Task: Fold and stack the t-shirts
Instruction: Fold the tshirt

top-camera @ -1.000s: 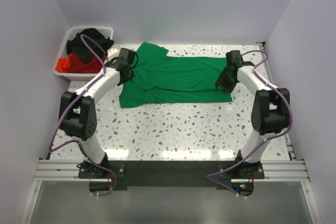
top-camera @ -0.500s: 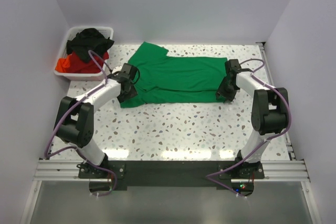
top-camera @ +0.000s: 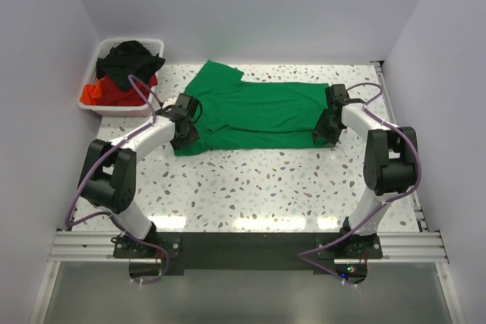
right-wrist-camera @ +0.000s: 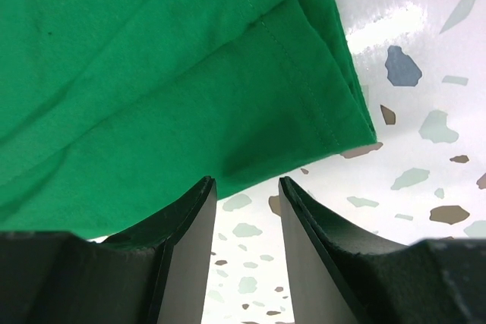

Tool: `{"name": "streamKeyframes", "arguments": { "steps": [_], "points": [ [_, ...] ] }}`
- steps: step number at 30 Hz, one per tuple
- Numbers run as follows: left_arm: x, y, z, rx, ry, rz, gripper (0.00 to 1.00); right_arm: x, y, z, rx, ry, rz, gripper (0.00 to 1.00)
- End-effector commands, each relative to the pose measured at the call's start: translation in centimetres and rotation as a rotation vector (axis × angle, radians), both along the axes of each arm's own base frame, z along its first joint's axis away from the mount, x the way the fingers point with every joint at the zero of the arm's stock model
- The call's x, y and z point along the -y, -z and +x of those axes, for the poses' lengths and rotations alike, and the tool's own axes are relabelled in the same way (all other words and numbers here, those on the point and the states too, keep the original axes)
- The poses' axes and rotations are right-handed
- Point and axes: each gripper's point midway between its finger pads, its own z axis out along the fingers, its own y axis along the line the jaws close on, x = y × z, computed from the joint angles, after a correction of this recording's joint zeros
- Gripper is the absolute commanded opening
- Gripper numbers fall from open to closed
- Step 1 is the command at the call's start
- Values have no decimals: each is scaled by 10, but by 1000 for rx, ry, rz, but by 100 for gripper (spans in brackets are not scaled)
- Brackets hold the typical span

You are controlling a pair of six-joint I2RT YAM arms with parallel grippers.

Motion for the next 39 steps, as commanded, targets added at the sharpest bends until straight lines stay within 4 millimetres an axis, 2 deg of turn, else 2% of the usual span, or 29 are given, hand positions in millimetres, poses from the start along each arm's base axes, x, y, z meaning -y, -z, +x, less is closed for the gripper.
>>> {"name": "streamKeyframes", "arguments": {
  "steps": [1, 5, 13, 21, 27, 34, 39],
  "points": [
    [8, -4, 14, 41, -6, -28, 51, 0, -15, 18, 61, -8, -2, 43],
    [7, -1, 17, 42, -13, -22, 51, -1, -15, 22, 74, -11, 3, 43],
    [2, 12, 18, 18, -33, 13, 51, 2, 6, 20, 23, -9, -12, 42],
    [-18, 30, -7, -54, -115, 74, 51, 20, 28, -8, -57, 41, -42, 41],
    [-37, 33, -24, -106, -173, 139, 51, 38, 33, -22, -98, 87, -79, 40],
    [-48, 39, -39, -158, -192, 177, 51, 43, 38, -36, -134, 97, -98, 39],
    [-55, 39, -52, -172, -199, 195, 51, 45, 41, -54, -164, 100, -108, 39]
  ]
}}
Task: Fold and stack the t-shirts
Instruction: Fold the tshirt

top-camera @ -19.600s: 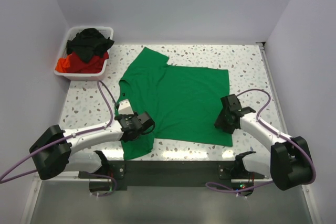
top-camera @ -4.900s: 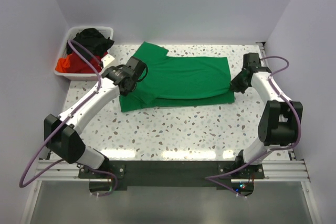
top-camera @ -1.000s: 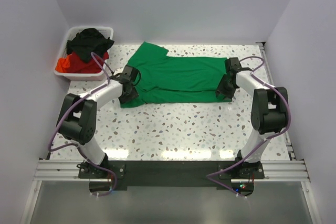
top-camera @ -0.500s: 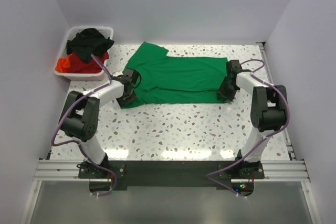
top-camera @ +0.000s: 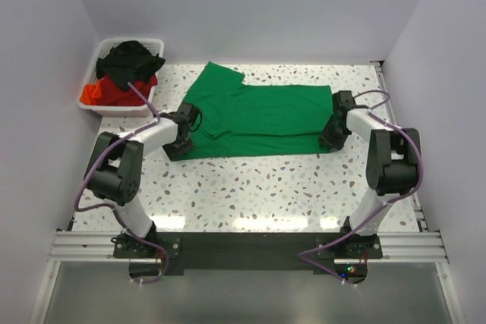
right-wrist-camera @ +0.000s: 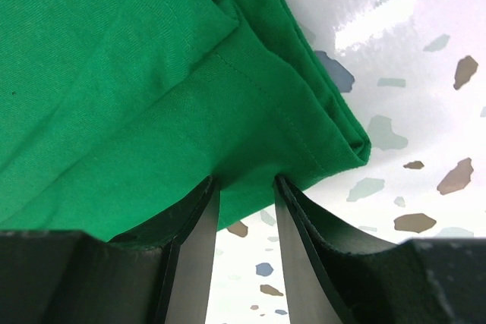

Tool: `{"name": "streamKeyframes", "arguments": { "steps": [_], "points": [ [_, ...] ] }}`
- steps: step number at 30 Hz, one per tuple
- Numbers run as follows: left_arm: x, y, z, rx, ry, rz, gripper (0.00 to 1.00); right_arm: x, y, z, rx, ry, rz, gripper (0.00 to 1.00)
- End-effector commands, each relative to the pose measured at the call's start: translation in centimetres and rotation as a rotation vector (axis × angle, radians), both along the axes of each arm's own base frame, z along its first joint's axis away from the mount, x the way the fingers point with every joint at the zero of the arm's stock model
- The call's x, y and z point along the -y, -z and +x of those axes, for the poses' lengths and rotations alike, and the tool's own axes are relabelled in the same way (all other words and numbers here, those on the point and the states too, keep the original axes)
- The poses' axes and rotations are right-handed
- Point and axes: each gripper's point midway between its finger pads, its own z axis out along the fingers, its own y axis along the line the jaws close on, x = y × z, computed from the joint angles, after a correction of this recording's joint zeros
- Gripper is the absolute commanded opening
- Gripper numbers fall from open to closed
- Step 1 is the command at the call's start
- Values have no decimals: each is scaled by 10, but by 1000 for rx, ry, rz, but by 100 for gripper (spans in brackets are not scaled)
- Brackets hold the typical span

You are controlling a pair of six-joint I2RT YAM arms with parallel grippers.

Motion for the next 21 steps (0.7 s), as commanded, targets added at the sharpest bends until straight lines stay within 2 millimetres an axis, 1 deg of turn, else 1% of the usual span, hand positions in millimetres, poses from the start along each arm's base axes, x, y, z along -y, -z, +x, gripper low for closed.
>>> {"name": "streamKeyframes", "arguments": {
  "steps": [1, 2, 4, 6, 10, 12, 13, 14, 16, 20, 21],
  "points": [
    [-23, 5, -31, -75, -40, 77, 51, 20, 19, -46, -140, 32, -85, 39],
    [-24, 3, -33, -72, -42, 76, 51, 21, 22, -52, -152, 34, -89, 39],
    [-26, 5, -39, -80, -42, 76, 51, 21, 20, -54, -144, 37, -85, 39],
    [-26, 3, -41, -73, -44, 70, 51, 20, 22, -59, -152, 35, -81, 38],
    [-31, 4, -59, -99, -40, 78, 51, 20, 19, -63, -144, 40, -80, 38],
    [-33, 1, -62, -83, -36, 78, 51, 20, 20, -67, -145, 40, -81, 38],
    [-36, 2, -69, -99, -40, 86, 51, 20, 19, -69, -148, 42, -81, 38],
    [-36, -1, -70, -88, -45, 81, 51, 20, 18, -73, -145, 41, -80, 38],
    [-36, 1, -75, -89, -46, 70, 51, 19, 17, -77, -143, 46, -77, 38],
    [-36, -1, -78, -82, -58, 64, 52, 18, 16, -92, -145, 51, -65, 37],
    [-36, -1, -79, -80, -61, 63, 51, 18, 12, -93, -134, 56, -67, 37]
  ]
}}
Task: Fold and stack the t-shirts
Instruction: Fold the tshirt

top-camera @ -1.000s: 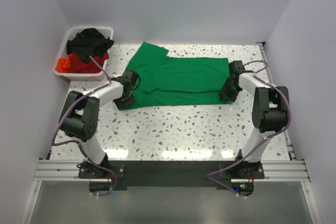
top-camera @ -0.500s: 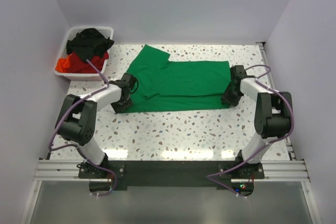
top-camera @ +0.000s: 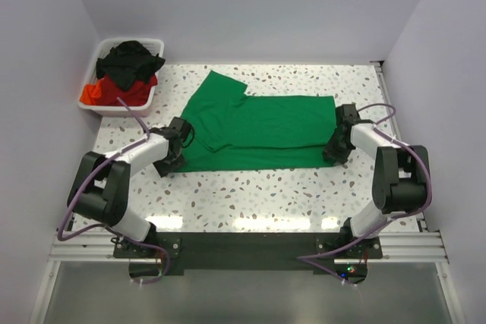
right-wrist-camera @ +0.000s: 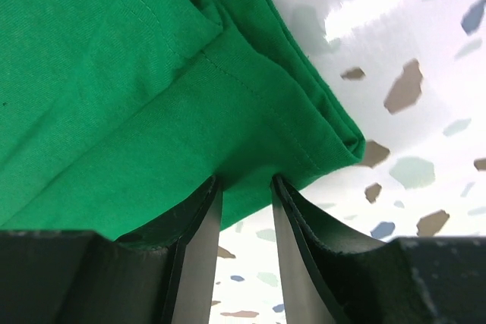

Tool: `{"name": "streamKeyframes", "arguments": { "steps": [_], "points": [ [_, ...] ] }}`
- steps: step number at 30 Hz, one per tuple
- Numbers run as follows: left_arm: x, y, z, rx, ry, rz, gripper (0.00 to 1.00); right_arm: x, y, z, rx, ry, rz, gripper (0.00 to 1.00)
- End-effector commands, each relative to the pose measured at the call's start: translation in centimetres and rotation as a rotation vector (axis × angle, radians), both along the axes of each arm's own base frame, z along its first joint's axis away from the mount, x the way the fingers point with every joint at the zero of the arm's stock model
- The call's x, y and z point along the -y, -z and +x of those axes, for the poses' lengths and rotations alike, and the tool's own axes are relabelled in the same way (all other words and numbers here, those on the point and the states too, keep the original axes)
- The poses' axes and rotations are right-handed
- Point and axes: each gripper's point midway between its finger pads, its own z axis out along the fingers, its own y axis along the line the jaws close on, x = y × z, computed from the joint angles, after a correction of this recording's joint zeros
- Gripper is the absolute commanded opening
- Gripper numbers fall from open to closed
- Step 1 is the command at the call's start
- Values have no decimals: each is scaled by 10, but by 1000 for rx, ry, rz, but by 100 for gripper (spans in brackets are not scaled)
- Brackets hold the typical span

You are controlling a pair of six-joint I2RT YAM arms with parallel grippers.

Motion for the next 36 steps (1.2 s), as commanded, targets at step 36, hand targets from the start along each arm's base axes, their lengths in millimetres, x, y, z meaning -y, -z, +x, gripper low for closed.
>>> {"name": "streamKeyframes", "arguments": {
  "steps": [36],
  "points": [
    [22, -71, 54, 197, 60, -98, 51, -12, -44, 10, 27, -82, 6, 40]
  ]
}}
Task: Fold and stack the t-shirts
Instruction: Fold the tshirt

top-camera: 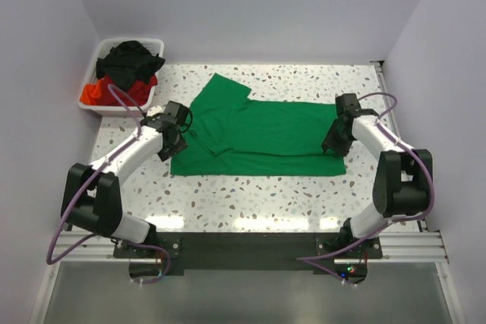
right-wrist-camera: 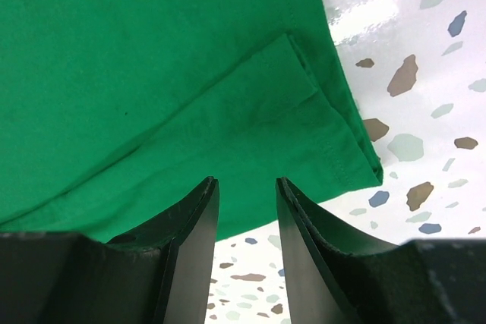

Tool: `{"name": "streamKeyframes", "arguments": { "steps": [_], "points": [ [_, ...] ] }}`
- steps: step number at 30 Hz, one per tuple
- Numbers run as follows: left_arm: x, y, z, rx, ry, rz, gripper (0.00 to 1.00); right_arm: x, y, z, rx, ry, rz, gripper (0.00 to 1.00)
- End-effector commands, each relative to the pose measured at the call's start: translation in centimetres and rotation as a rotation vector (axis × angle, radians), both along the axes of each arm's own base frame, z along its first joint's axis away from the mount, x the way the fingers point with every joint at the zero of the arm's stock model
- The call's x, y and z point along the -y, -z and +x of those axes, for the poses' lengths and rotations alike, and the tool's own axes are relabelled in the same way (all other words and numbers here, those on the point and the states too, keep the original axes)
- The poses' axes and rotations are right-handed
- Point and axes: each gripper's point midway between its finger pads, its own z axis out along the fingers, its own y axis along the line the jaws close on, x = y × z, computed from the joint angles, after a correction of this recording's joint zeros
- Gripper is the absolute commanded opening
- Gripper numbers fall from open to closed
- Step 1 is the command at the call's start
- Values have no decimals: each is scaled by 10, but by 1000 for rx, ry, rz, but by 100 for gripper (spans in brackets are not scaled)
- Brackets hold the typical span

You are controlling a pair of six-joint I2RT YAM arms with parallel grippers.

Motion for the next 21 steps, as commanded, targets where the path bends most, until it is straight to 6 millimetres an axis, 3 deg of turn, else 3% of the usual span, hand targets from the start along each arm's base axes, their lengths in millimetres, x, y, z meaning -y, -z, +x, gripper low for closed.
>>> {"name": "streamKeyframes", "arguments": {
  "steps": [1, 10, 21],
  "points": [
    [5, -9, 17, 43, 10, -21, 51, -5, -2, 4, 7, -32, 4, 40],
    [6, -5, 20, 33, 10, -18, 50, -19, 15, 3, -36, -49, 14, 39],
    [7, -3, 24, 29, 15, -18, 51, -16, 29, 18, -38, -39, -12, 39]
  ]
}}
